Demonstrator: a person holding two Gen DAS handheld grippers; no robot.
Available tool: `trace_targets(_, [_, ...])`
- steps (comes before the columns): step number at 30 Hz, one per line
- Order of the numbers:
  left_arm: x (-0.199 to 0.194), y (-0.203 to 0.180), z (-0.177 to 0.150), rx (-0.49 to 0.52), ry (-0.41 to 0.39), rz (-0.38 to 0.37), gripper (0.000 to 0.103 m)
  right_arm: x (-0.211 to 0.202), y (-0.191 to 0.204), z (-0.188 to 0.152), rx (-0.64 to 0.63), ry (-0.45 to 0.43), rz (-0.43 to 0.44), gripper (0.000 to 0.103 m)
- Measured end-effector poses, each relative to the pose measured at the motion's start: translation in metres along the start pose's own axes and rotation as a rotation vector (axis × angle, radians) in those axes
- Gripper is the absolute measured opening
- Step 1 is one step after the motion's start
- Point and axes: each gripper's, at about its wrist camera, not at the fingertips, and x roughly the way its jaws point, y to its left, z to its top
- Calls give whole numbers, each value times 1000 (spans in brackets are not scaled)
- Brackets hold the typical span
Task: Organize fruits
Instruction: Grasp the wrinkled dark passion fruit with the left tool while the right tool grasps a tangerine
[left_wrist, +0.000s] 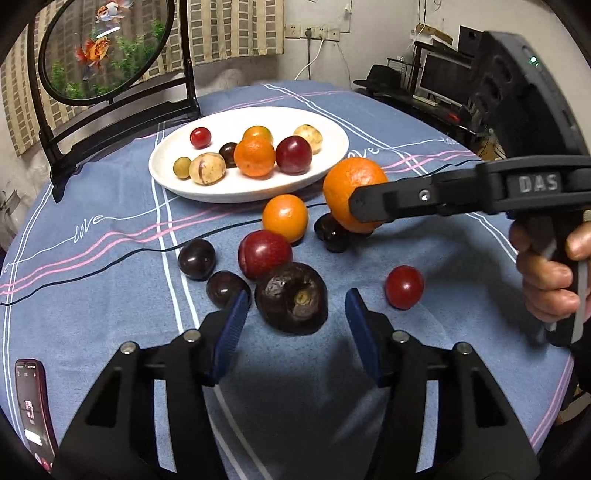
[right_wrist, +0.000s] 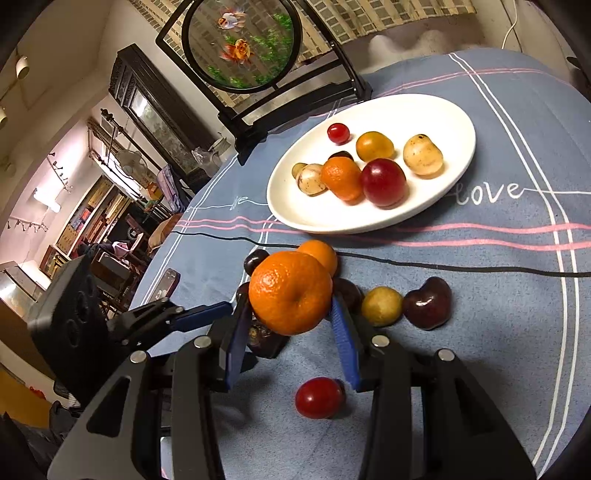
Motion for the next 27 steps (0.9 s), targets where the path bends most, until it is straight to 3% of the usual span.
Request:
trace_targets(12, [21,-13,1,31,47,81,57,-5,5,-1,-3,-10,11,44])
trace_targets(15, [20,-12,1,31,41,95,48,-6,6,-2,-13,-15,9,44])
trace_targets(23, [16,-6,2,-7,39,45,46,-8,5,-1,-7,-25,-1,44])
trace_targets(27, [0,-2,4,-46,-17,-5,46,-10,4,-3,-7,-35,-3,44])
